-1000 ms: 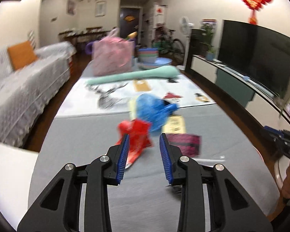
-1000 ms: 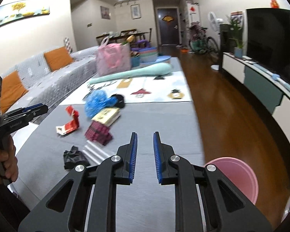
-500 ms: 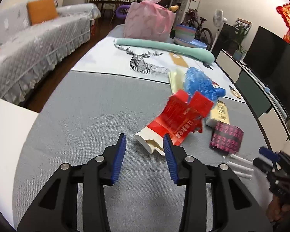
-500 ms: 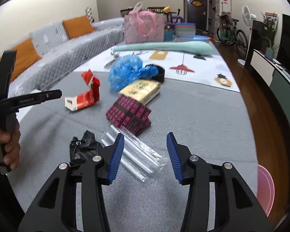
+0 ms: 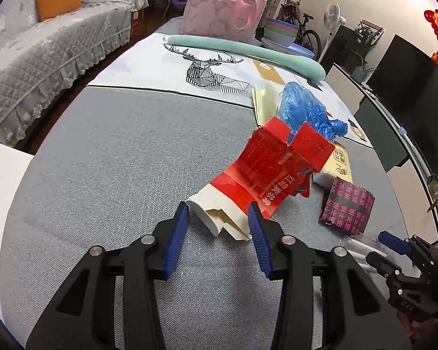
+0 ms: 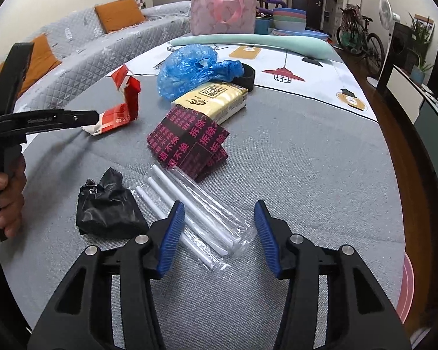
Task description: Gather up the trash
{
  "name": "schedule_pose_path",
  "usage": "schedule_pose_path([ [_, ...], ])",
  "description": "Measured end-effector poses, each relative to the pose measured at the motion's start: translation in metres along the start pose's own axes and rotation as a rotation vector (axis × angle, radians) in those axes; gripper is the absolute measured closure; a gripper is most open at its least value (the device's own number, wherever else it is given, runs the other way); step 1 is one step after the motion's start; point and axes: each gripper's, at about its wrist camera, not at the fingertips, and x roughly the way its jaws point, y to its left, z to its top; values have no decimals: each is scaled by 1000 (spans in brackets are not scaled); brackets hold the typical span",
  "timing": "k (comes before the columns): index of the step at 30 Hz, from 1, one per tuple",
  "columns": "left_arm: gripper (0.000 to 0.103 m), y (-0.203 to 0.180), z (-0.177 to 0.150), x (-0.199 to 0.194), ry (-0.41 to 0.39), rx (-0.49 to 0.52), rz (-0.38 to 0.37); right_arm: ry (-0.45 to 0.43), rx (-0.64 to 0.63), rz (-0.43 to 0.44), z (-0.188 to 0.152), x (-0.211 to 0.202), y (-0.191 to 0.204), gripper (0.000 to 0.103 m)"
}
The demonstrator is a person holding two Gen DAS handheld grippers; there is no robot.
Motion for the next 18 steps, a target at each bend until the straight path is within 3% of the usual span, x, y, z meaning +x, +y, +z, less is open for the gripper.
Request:
schedule_pose_path([
  [5, 91, 1, -1, -1, -2, 10, 13, 4, -56, 10, -4, -3, 10, 81],
  [10, 97, 1, 2, -8, -31, 17, 36, -12, -101, -2, -7, -10, 19, 98],
  [18, 101, -10, 6, -27, -106, 72, 71, -76, -71, 2, -5, -33, 15, 98],
])
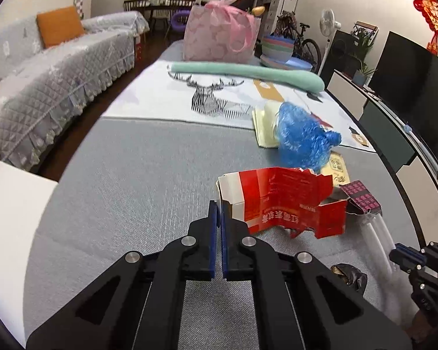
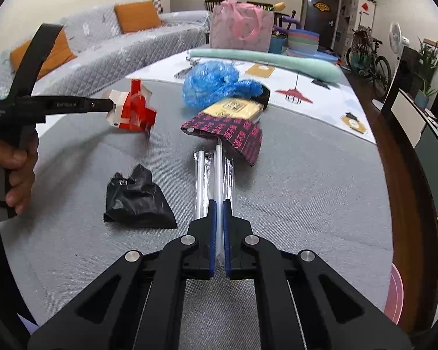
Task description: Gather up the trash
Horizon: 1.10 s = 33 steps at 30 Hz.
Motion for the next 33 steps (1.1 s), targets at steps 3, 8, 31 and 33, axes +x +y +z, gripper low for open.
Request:
schedule_pose_path([
  [3, 101, -2, 1, -6, -24, 12, 12, -17, 8, -2, 1, -7, -1, 98],
  [8, 101, -4, 4, -18, -72, 24, 28, -57, 29, -3, 0, -20, -4, 98],
  [31, 101, -49, -8, -74, -221, 127, 11, -202, 142, -80, -8, -85, -38, 98],
  [33, 101, -56, -12, -76, -221, 132, -2, -207, 150, -91, -11, -89, -42, 98],
])
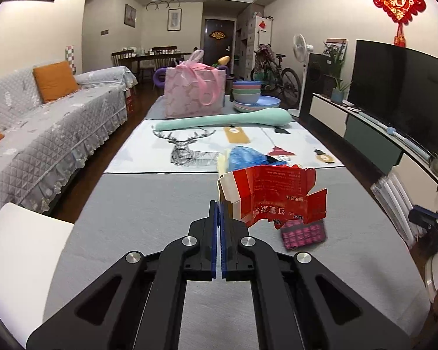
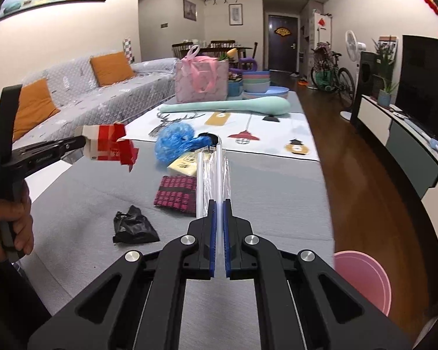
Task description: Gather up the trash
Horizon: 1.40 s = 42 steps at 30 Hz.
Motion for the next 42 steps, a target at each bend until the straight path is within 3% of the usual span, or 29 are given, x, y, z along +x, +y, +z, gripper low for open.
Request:
schedule_pose_path([
  [16, 102, -79, -21, -20, -2, 89, -103, -53, 91, -104, -3, -44, -52, 98],
  [42, 102, -214, -17, -13, 31, 179, -299, -83, 262, -274, -25, -103, -161, 98],
])
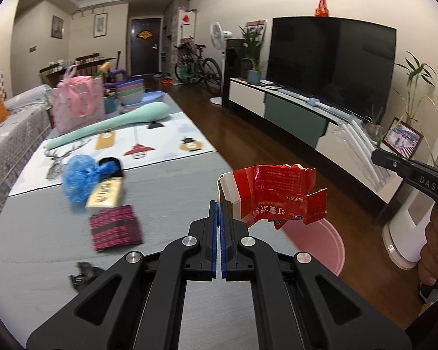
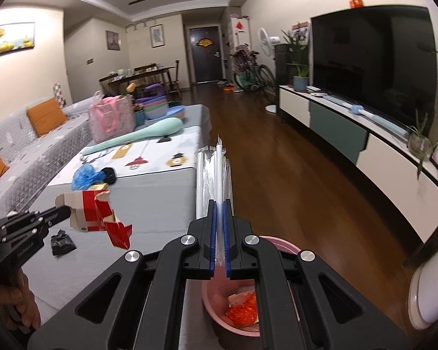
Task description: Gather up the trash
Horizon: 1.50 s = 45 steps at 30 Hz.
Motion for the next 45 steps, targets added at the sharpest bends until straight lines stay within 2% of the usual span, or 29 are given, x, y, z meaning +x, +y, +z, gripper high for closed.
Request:
schedule_pose_path([
  [6, 102, -40, 3, 18, 22, 32, -50, 3, 37, -68, 2, 3, -27, 98],
  [16, 102, -91, -9, 60, 100, 75, -100, 46, 68, -122, 2, 19, -55, 98],
  [23, 102, -107, -19, 84, 148, 104, -105, 80, 120, -124, 0, 35, -73, 98],
  [32, 101, -108, -22, 110, 202, 92, -99, 116, 146, -128, -1, 56, -79, 98],
  [34, 92, -107, -21, 120, 233, 83, -112, 132, 140, -122, -2, 60, -77, 93],
  [35, 70, -106, -21, 123, 244, 77, -110, 144, 131, -129, -3, 64, -75, 91],
  [36, 52, -104, -21, 124, 244, 68, -108, 159, 121, -134, -4, 67, -74, 74],
  [37, 50, -101, -21, 123, 239, 62, -111, 165, 117, -146, -5, 69, -73, 50],
  [38, 50, -99, -21, 121, 235, 55, -116, 163, 118, -156, -5, 70, -73, 43],
  [45, 50, -91, -23, 105, 192, 47, -129, 127, 128, -159, -1, 62, -72, 41],
])
